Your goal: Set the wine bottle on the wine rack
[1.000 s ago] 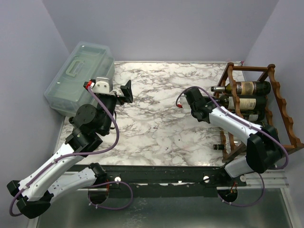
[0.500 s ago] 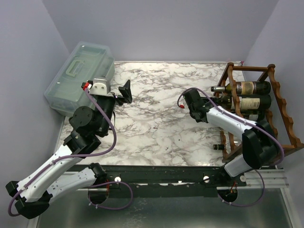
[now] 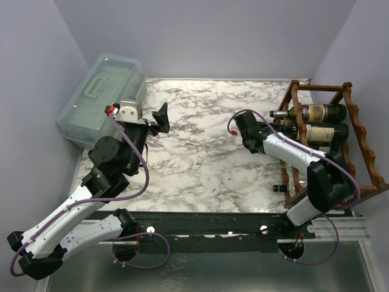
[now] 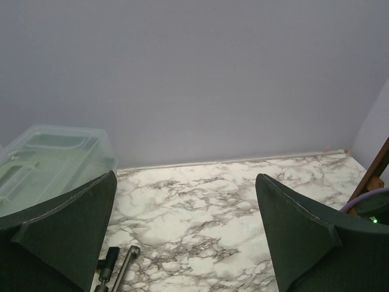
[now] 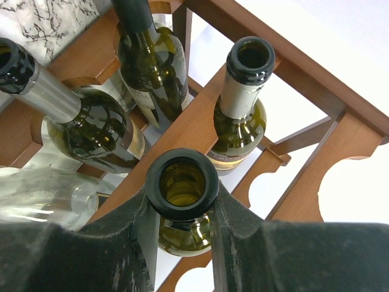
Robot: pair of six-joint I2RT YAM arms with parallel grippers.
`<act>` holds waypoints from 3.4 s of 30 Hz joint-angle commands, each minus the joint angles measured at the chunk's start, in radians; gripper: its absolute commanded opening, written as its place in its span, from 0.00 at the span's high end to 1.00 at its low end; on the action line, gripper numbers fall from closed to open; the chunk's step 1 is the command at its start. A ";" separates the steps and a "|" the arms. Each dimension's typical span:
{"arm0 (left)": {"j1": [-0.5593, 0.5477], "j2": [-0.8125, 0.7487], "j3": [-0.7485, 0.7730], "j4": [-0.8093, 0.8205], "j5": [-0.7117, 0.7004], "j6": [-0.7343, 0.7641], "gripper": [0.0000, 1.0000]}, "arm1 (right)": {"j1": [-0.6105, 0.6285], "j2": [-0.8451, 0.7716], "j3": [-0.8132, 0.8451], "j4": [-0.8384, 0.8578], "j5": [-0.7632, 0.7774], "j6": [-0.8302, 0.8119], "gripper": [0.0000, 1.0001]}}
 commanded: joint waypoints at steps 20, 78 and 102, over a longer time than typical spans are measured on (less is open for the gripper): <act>-0.009 -0.023 0.008 0.015 -0.022 0.008 0.02 | -0.069 -0.153 -0.110 -0.007 -0.172 -0.182 1.00; 0.101 0.027 0.002 0.007 0.019 -0.030 0.02 | 0.296 -0.206 -0.169 0.230 -0.582 0.548 0.00; 0.131 -0.033 0.010 0.006 0.313 -0.124 0.01 | 0.592 0.242 -0.289 1.722 -0.889 1.325 0.00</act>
